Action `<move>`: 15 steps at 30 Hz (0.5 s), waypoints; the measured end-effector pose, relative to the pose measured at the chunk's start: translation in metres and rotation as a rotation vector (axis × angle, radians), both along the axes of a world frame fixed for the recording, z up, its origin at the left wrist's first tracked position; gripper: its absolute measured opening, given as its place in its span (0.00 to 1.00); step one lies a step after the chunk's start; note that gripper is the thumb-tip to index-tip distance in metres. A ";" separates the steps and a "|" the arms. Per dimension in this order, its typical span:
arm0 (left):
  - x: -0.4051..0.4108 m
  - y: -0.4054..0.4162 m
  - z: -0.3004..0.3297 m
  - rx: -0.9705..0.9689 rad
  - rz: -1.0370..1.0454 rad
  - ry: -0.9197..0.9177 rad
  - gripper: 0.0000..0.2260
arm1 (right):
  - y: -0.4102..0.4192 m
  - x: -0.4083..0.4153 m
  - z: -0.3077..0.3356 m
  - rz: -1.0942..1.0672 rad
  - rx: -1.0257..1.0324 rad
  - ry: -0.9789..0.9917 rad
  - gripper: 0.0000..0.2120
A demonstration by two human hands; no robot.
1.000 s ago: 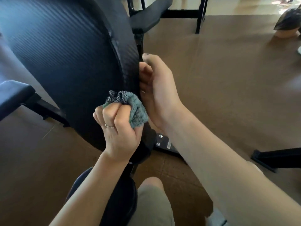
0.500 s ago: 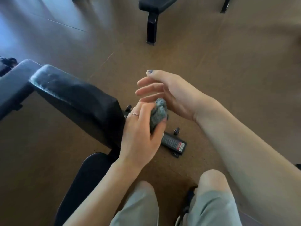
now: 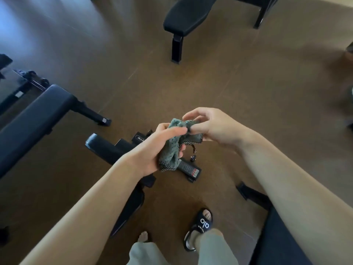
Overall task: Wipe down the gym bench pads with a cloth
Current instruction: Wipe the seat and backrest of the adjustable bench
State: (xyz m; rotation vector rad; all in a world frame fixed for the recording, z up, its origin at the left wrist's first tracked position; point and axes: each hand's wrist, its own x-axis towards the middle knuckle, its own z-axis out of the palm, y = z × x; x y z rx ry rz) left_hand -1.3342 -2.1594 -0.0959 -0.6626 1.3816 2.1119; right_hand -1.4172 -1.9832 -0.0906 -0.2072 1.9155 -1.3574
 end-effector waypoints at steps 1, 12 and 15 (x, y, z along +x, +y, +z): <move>-0.004 0.004 0.009 -0.024 -0.029 -0.002 0.27 | 0.004 -0.004 0.008 -0.014 -0.016 -0.019 0.13; -0.063 -0.017 0.040 -0.189 -0.034 -0.119 0.16 | -0.015 -0.065 0.045 -0.016 -0.048 -0.145 0.10; -0.091 -0.040 0.033 -0.237 0.000 -0.155 0.18 | -0.026 -0.092 0.048 0.081 0.062 -0.064 0.17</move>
